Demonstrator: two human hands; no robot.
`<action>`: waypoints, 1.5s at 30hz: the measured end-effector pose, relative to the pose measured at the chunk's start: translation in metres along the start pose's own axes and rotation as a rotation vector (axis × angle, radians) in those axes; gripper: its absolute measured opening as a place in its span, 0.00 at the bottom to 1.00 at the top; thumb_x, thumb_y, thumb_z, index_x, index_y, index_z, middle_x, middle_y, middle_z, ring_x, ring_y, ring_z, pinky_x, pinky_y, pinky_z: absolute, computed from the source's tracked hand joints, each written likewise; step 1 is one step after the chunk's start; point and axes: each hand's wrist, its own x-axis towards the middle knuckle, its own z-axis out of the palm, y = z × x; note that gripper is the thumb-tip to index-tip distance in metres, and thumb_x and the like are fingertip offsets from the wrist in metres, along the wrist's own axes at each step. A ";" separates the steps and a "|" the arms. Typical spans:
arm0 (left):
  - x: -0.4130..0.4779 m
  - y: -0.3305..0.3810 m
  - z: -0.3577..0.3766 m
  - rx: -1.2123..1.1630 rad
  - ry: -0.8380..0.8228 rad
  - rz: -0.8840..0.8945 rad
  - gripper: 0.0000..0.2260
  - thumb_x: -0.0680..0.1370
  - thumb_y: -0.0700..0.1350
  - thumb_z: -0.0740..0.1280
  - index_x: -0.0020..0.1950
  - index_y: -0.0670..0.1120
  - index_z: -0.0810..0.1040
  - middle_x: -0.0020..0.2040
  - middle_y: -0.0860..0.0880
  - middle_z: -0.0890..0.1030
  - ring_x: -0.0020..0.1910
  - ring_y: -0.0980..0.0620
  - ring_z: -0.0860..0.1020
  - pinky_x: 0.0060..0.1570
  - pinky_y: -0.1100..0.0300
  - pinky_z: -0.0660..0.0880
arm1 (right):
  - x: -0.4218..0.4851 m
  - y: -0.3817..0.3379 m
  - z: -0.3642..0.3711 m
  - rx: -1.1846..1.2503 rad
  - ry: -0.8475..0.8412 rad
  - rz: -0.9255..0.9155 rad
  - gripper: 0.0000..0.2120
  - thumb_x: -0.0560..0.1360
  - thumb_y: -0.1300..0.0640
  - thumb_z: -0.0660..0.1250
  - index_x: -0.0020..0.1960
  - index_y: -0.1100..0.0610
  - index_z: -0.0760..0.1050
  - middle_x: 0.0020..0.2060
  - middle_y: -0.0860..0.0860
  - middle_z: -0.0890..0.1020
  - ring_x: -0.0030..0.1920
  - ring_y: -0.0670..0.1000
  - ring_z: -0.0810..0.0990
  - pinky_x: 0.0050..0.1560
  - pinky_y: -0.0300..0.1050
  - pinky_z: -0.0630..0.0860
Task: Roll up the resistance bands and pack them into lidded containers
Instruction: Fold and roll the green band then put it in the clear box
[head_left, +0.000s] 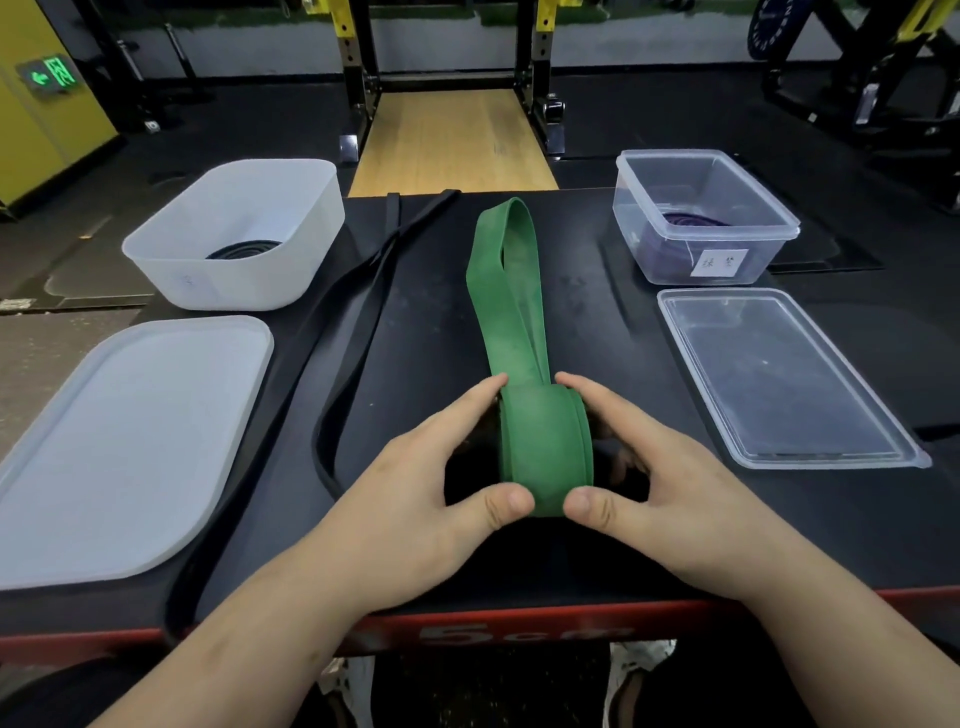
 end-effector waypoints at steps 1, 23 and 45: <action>0.001 0.000 0.000 -0.004 0.010 -0.002 0.37 0.75 0.64 0.69 0.81 0.63 0.57 0.77 0.65 0.67 0.76 0.65 0.63 0.76 0.51 0.64 | 0.001 -0.001 0.000 0.010 -0.001 -0.005 0.38 0.70 0.32 0.71 0.77 0.28 0.58 0.71 0.33 0.73 0.73 0.39 0.71 0.74 0.53 0.70; -0.015 0.006 0.004 -0.058 -0.041 0.018 0.40 0.71 0.65 0.74 0.80 0.66 0.59 0.75 0.64 0.69 0.76 0.62 0.65 0.76 0.48 0.64 | -0.008 -0.005 0.001 0.078 0.024 -0.032 0.32 0.69 0.26 0.68 0.70 0.34 0.71 0.65 0.39 0.77 0.69 0.44 0.75 0.67 0.49 0.73; -0.004 0.008 0.000 -0.068 -0.068 0.048 0.38 0.73 0.60 0.76 0.77 0.71 0.58 0.71 0.70 0.71 0.74 0.67 0.67 0.75 0.52 0.65 | -0.007 -0.004 -0.003 0.050 -0.009 0.021 0.42 0.65 0.30 0.75 0.75 0.28 0.60 0.70 0.33 0.71 0.72 0.40 0.71 0.71 0.52 0.72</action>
